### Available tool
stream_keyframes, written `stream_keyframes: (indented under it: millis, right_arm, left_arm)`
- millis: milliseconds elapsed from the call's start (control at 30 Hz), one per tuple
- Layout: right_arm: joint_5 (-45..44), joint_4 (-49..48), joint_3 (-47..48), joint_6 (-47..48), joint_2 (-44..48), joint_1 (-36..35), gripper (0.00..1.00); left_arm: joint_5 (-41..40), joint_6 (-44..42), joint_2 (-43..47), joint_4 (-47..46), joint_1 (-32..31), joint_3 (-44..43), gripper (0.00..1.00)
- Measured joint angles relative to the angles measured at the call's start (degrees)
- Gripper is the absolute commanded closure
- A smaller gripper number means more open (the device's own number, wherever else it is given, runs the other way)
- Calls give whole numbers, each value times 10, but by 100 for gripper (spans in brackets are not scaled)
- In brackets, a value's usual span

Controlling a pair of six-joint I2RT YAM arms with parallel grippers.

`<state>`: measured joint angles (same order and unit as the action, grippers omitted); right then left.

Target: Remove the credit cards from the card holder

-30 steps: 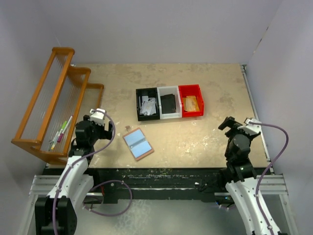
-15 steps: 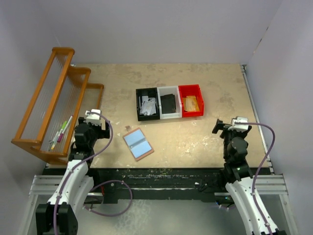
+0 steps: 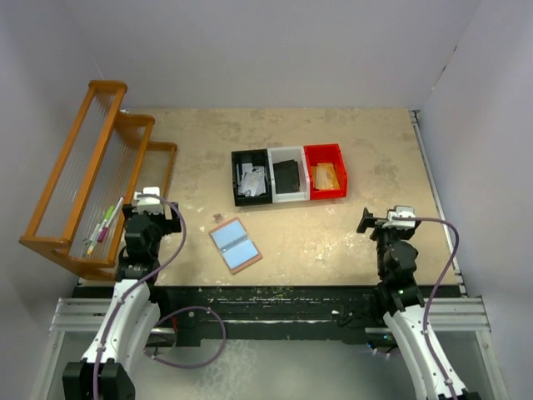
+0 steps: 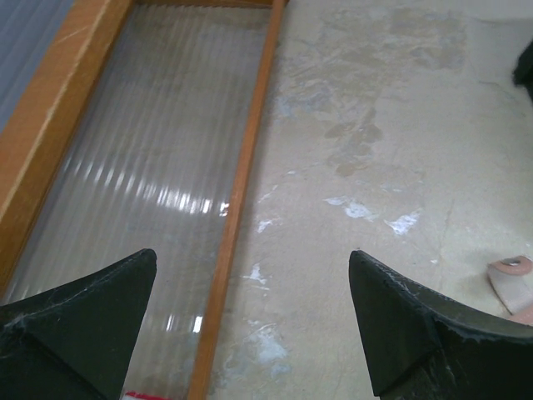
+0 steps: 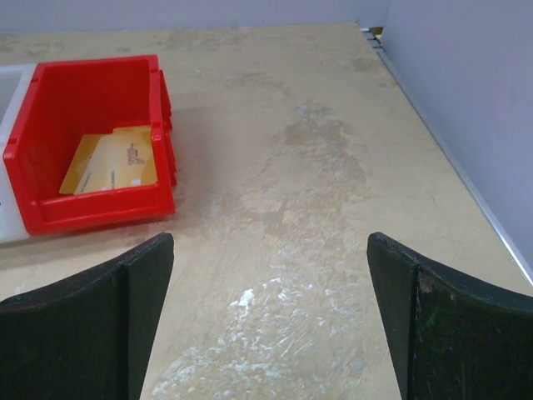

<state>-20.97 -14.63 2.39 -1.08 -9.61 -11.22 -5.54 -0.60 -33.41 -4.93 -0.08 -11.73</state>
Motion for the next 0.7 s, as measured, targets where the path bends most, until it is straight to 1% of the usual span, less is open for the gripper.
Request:
stream_keyframes:
  millis: [67, 167, 233, 300, 367, 433, 500, 600, 700]
  right_arm:
    - [12, -12, -9, -1, -15, 0, 1]
    - [15, -37, -11, -3, -64, 0, 0]
    - [14, -45, -11, -5, -82, 0, 0]
    - [15, -44, -12, -6, -75, 0, 0]
    - [15, -46, -12, -7, -55, 0, 1]
    - [17, -56, -12, -7, -47, 0, 0]
    - [24, -59, -12, -6, -54, 0, 0]
    - [25, -60, -12, -7, -71, 0, 0]
    - [25, -64, -12, -7, -76, 0, 1]
  left_arm:
    - [-31, 13, 2, 4, 0, 0, 1]
    - [-78, 34, 7, 15, 0, 0, 1]
    - [-84, 40, 12, 16, 0, 2, 1]
    - [-75, 40, 24, -2, 0, 16, 1]
    - [-37, 28, 57, -25, 1, 51, 1]
    - [15, 9, 113, -23, 0, 91, 1]
    - [30, 8, 148, -14, 0, 105, 1]
    - [30, 8, 146, -23, 0, 105, 1]
    - [35, 7, 93, -42, 0, 104, 1]
